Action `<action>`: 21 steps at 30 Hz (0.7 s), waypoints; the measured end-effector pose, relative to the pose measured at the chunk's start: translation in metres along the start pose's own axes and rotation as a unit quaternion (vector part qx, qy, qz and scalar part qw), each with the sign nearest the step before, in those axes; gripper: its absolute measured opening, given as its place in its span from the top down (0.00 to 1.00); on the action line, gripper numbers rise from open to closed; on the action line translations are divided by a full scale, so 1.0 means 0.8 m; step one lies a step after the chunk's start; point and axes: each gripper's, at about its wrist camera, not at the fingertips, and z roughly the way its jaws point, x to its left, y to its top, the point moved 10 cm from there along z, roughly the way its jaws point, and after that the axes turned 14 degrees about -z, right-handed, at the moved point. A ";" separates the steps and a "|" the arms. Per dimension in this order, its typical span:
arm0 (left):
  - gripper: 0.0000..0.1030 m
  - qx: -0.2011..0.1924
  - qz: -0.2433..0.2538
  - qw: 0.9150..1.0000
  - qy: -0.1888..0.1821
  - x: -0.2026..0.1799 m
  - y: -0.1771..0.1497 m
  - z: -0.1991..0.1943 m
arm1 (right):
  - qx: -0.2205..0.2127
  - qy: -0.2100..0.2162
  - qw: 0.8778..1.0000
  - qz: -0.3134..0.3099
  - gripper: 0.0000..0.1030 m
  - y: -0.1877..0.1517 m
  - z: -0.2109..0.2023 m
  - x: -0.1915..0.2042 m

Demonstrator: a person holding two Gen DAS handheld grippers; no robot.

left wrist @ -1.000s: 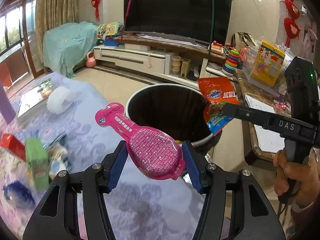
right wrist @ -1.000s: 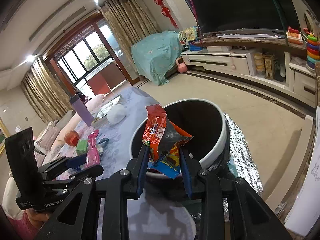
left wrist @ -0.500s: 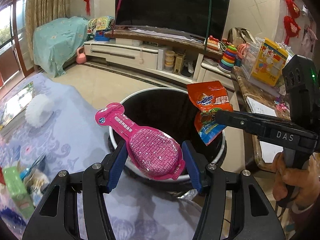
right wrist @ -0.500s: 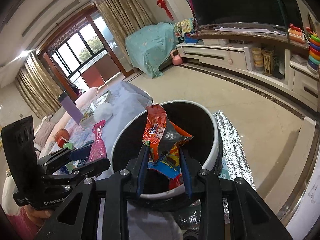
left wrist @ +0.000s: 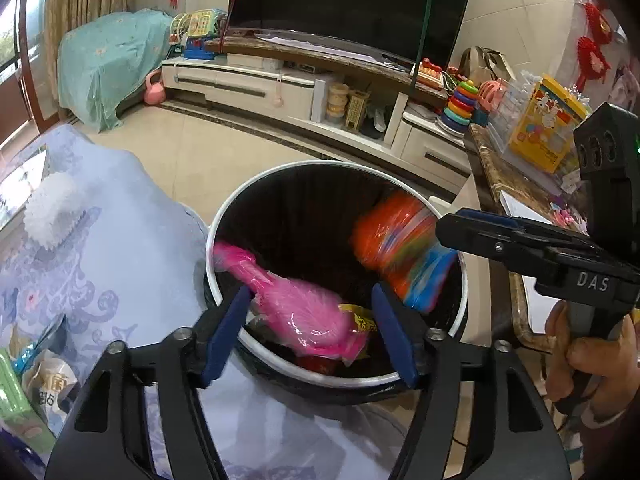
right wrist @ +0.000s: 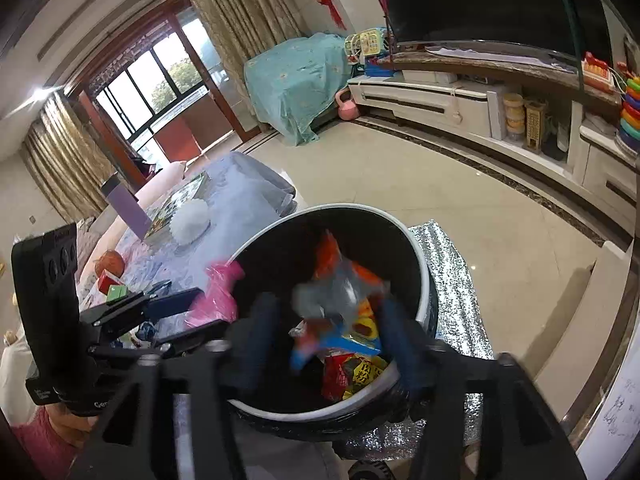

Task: Collect trash
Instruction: 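Open both tools to drop the pink package and Ovaltine bag into the bin, then move both open tools back over the trash on the table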

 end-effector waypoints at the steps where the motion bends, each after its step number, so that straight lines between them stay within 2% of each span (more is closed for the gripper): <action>1: 0.29 -0.001 -0.001 1.000 0.000 0.001 0.000 -0.002 | -0.001 -0.002 1.000 0.004 0.33 -0.001 -0.001 -0.002; 5: 0.27 -0.007 -0.006 1.000 0.003 0.010 -0.009 -0.014 | -0.010 -0.002 1.000 0.018 0.32 -0.003 -0.009 -0.008; 10: 0.26 -0.009 -0.020 1.000 0.008 0.024 -0.026 -0.032 | -0.025 -0.002 0.999 0.029 0.19 -0.006 -0.017 0.000; 13: 0.26 -0.016 -0.034 0.999 0.014 0.038 -0.042 -0.048 | -0.034 0.003 0.999 0.034 0.14 -0.007 -0.022 0.012; 21: 0.26 -0.033 -0.073 0.996 0.031 0.083 -0.075 -0.096 | -0.056 0.021 0.998 0.028 0.09 -0.011 -0.031 0.067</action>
